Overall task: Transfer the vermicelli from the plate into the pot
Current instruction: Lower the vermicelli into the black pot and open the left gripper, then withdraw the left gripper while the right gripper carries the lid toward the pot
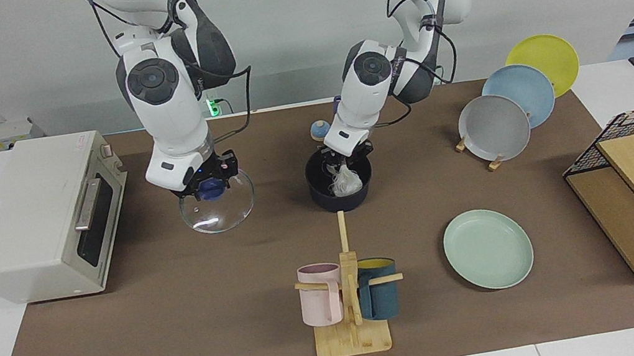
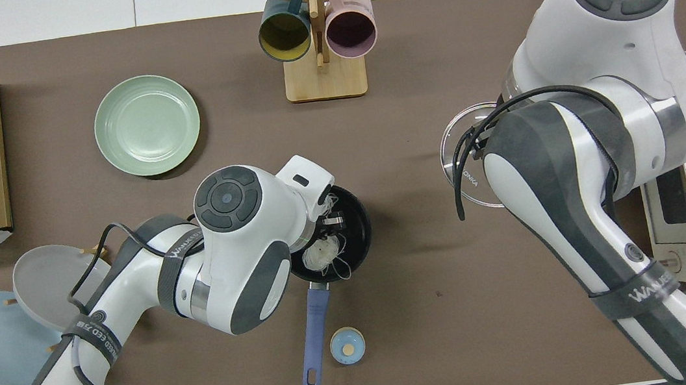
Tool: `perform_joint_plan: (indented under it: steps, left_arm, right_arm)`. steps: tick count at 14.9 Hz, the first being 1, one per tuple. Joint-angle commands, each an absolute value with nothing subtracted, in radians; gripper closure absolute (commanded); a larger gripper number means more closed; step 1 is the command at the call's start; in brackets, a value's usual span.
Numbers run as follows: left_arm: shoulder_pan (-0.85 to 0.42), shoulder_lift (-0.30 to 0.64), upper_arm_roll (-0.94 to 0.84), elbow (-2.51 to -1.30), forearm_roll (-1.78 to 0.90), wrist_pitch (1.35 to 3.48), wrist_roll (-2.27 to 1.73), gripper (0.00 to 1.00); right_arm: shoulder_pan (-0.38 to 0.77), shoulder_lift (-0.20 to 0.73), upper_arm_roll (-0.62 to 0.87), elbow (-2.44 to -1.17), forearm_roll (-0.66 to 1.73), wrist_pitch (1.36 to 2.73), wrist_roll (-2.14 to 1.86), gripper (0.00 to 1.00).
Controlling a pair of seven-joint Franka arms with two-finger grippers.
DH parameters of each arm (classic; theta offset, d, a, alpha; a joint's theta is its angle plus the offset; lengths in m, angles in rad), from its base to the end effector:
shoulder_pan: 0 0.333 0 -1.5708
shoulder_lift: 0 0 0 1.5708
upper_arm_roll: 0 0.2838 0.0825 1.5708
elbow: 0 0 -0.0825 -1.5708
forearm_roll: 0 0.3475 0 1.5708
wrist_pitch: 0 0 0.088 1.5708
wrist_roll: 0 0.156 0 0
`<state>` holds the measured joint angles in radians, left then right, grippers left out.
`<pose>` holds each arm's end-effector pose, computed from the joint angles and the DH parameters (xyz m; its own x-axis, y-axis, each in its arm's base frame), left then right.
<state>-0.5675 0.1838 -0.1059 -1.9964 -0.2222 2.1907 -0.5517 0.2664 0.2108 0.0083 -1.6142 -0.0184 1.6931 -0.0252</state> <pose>0.4245 -0.3593 0.3130 0.9943 -0.0005 -0.1069 0.0177 -0.9855 0.1686 0.5435 0.1502 0.4195 0.9463 0.2952 -0.1319 0.2994 -0.9540 0.0127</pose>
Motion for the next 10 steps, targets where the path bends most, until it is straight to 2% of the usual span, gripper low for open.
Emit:
perform_joint_plan:
  steps: [1, 5, 7, 10]
  left_arm:
    - [-0.572, 0.179, -0.098, -1.996, -0.239, 2.209, -0.503, 0.01]
    - [-0.514, 0.105, -0.091, -1.951, -0.239, 2.082, -0.497, 0.0]
    - [-0.488, 0.074, -0.087, -1.896, -0.238, 1.978, -0.497, 0.0]
    - [-0.385, 0.008, -0.089, -1.83, -0.227, 1.853, -0.479, 0.0]
  right_arm:
    - [0.258, 0.212, 0.014, -1.601, 0.0, 1.694, -0.014, 1.0]
    - [0.249, 0.212, 0.012, -1.585, 0.052, 1.677, -0.012, 1.0]
    - [0.256, 0.225, 0.014, -1.53, 0.058, 1.654, -0.009, 1.0]
    - [0.316, 0.262, 0.06, -1.465, 0.06, 1.663, 0.125, 1.0]
